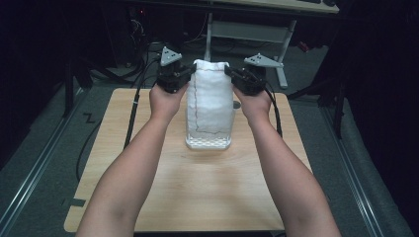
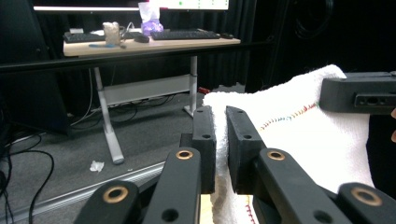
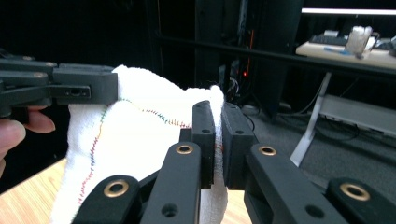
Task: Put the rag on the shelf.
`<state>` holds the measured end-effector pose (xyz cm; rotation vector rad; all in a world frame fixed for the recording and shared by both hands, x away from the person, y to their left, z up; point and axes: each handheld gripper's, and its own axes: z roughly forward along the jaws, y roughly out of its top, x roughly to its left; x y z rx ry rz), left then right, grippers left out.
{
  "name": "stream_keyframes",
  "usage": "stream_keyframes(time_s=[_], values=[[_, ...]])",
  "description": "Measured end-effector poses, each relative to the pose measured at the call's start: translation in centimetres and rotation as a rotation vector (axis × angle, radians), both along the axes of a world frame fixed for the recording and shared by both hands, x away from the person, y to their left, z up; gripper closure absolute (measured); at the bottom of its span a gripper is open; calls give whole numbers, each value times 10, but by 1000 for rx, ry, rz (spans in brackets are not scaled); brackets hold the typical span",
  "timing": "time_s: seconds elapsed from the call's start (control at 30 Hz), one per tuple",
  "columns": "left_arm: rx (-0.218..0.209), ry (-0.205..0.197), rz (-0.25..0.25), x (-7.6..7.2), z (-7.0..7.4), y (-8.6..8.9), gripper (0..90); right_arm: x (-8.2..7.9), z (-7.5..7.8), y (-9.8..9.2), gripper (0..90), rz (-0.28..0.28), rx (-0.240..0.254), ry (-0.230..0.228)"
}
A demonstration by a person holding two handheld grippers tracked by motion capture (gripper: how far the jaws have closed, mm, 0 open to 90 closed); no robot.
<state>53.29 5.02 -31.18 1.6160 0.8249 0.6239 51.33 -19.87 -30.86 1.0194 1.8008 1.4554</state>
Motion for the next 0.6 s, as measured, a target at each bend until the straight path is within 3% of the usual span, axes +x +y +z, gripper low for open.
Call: stream_keyframes(time_s=[0.07, 0.1, 0.13, 0.2, 0.23, 0.27, 0.3, 0.33, 0.4, 0.6], values=[[-14, 20, -8, 5, -4, 0, 828, 5, -4, -1, 860, -3, 0, 11], [-27, 49, -15, 12, -10, -1, 827, 10, -8, -3, 860, -13, -7, 27], [-27, 49, -15, 12, -10, -1, 827, 10, -8, -3, 860, -13, -7, 27], [-15, 88, -7, 20, -20, -3, 826, 17, -15, -3, 859, -17, -19, 56], [-15, 88, -7, 20, -20, -3, 826, 17, -15, -3, 859, -17, -19, 56], [-5, 120, -4, 25, -29, -5, 825, 22, -22, -4, 859, -19, -21, 93], [-5, 120, -4, 25, -29, -5, 825, 22, -22, -4, 859, -19, -21, 93], [13, 154, -16, 28, -38, -5, 824, 26, -29, -3, 859, -22, -36, 123], [28, 188, -27, 31, -46, -5, 821, 28, -35, -4, 858, -22, -40, 129], [49, 211, -6, 32, -57, -7, 816, 31, -49, -1, 855, -27, -71, 156]])
